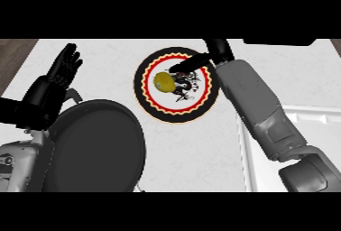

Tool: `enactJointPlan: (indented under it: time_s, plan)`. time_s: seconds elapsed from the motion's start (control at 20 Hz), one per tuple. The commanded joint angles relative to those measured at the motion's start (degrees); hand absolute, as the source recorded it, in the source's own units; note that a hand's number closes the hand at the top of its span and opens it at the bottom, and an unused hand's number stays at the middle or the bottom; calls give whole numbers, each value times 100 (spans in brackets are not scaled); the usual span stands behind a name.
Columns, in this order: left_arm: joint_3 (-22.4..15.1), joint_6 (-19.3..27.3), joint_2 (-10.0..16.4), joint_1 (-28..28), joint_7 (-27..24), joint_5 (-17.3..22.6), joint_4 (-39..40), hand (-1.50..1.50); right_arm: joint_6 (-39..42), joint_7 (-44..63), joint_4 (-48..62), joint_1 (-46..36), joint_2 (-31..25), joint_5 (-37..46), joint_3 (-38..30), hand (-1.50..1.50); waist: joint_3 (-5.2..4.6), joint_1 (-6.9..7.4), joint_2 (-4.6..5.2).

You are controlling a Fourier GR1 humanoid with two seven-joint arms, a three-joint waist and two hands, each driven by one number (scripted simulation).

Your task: Pick the lemon from the tray and place it in the plate

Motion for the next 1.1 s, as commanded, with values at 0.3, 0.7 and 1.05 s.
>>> enactJointPlan:
  time_s: [0.3, 0.7, 1.05]
  plan:
    - [196, -166, 138, 287, 126, 152, -285, 0, 1192, -848, 397, 467, -1271, -201, -435, -150, 4, -38, -13]
    - [35, -34, -77, 73, 146, 0, -217, 0, 1939, -1514, 679, 762, -2058, -15, -420, -150, 11, 3, 32]
    - [95, -84, -22, 2, 246, 33, -351, 0, 2348, -1884, 756, 835, -2561, 127, -402, -150, 13, 15, 29]
